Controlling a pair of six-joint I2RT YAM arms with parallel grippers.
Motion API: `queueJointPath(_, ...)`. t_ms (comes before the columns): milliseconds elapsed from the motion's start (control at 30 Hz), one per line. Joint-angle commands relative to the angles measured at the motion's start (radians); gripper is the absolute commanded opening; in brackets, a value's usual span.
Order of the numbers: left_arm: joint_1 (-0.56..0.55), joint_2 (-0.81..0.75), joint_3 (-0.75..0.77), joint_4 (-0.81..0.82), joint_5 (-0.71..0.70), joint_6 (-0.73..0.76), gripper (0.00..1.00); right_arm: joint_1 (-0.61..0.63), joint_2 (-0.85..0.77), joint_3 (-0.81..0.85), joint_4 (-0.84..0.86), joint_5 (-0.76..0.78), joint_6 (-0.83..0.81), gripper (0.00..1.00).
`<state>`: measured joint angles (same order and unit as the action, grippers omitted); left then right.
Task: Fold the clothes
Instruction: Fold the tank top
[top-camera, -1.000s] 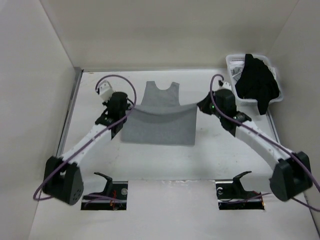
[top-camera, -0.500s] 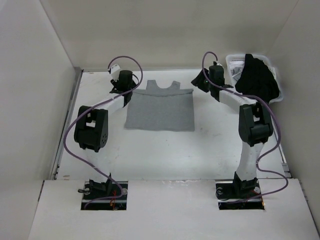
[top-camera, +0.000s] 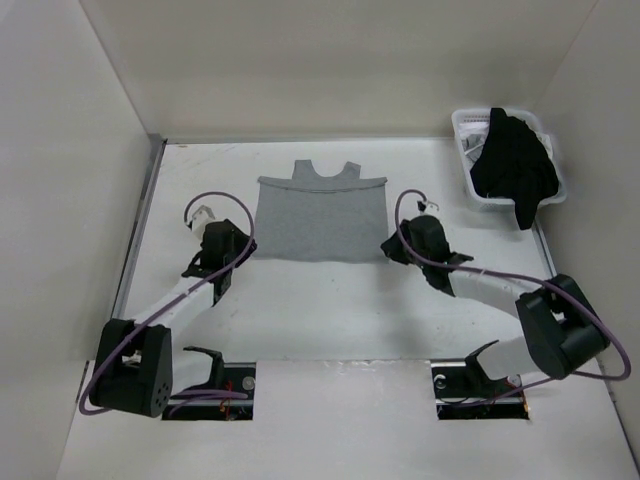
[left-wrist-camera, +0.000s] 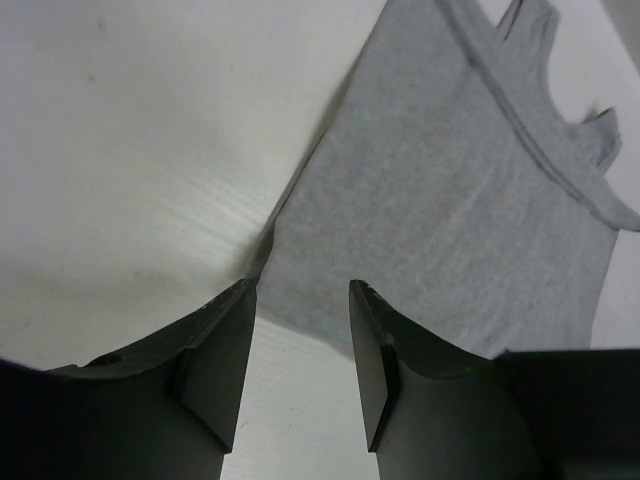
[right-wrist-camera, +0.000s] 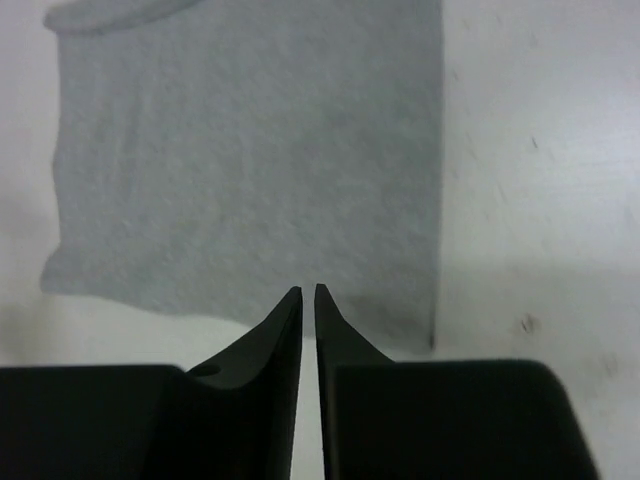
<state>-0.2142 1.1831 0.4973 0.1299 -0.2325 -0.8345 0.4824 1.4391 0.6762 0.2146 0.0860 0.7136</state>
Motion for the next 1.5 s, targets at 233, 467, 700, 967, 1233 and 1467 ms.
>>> queueJointPath(233, 0.052, 0.131, -0.08, 0.16, 0.176, -0.113, 0.4, 0.018, -0.146, -0.227, 0.141, 0.064, 0.089, 0.37)
queueJointPath(467, 0.074, 0.185, -0.086, 0.207, 0.124, -0.136, 0.35, -0.014, -0.086, -0.253, 0.204, 0.023, 0.156, 0.47)
queueJointPath(700, 0.075, 0.234, -0.085, 0.241, 0.147, -0.138, 0.26, -0.046, 0.004, -0.267, 0.262, -0.042, 0.228, 0.45)
queueJointPath(967, 0.077, 0.245, -0.089, 0.244, 0.148, -0.14, 0.16, -0.066, 0.069, -0.271, 0.313, -0.063, 0.259, 0.41)
queueJointPath(1233, 0.071, 0.231, -0.089, 0.237, 0.14, -0.14, 0.08, -0.086, 0.095, -0.277, 0.341, -0.098, 0.283, 0.36)
queueJointPath(1467, 0.071, 0.207, -0.1, 0.234, 0.139, -0.14, 0.07, -0.08, 0.038, -0.313, 0.284, -0.101, 0.296, 0.39)
